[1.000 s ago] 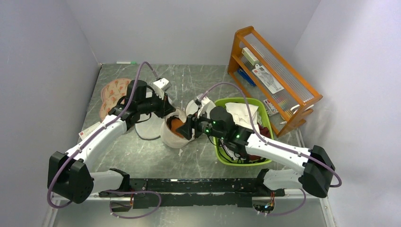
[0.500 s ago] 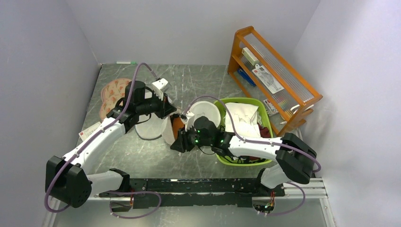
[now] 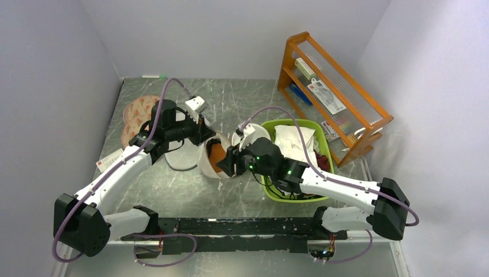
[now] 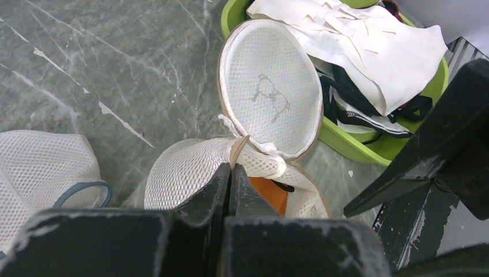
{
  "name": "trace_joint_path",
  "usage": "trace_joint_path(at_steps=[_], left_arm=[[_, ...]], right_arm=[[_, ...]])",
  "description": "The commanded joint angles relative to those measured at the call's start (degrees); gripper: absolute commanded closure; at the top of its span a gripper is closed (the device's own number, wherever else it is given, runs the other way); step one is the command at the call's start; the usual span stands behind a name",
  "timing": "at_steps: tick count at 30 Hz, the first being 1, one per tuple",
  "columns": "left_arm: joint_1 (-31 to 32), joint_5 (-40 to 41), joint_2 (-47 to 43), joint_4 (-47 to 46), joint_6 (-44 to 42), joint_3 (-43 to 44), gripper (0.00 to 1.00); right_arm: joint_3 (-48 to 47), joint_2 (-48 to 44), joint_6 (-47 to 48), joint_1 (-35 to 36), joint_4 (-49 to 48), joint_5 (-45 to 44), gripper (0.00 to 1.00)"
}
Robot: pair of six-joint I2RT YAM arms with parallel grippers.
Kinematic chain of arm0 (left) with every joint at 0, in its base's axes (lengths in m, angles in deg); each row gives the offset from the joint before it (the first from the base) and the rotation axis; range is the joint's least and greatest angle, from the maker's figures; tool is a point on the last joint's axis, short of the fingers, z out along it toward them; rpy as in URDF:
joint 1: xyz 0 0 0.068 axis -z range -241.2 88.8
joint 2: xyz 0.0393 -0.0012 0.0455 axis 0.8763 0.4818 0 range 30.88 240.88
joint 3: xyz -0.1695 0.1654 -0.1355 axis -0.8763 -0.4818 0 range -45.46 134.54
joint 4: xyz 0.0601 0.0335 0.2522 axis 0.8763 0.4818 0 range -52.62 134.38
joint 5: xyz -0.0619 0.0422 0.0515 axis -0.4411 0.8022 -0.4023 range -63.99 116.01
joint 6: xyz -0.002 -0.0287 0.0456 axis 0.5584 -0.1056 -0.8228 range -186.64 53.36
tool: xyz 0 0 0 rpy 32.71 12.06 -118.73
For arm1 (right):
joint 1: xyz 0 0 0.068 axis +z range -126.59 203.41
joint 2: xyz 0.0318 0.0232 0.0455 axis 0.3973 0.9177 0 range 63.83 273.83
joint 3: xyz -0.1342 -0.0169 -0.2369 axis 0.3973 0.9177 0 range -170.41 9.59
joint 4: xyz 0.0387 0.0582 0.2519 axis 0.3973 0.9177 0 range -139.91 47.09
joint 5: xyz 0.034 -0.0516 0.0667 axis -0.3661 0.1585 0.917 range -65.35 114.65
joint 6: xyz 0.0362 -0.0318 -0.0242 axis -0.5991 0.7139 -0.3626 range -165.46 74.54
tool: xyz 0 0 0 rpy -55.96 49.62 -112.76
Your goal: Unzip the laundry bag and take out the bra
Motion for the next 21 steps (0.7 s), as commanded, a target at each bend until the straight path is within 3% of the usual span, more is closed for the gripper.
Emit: trace_joint_path(at_steps=[1, 4, 13, 21], left_arm=[[0.4, -0.3, -1.2, -3.1, -0.7, 0.1, 0.93], [0.5, -0.4, -1.2, -3.1, -0.7, 0.1, 0.93], [1.1, 0.3, -1.0, -2.5, -0.9, 0.4, 0.93], [1.3, 0.3, -1.0, -2.4, -1.0, 0.4, 0.93]], right_arm=[[-1.1, 0.2, -1.8, 0.1, 5.8, -9.3, 0.59], [-3.6, 4.0, -2.9, 0.1, 8.4, -10.4, 0.64], [-9.1, 14.7, -4.4, 0.3, 13.1, -14.1, 0.67], [-11.3, 17.1, -3.7, 1.7, 17.2, -20.2, 0.66]])
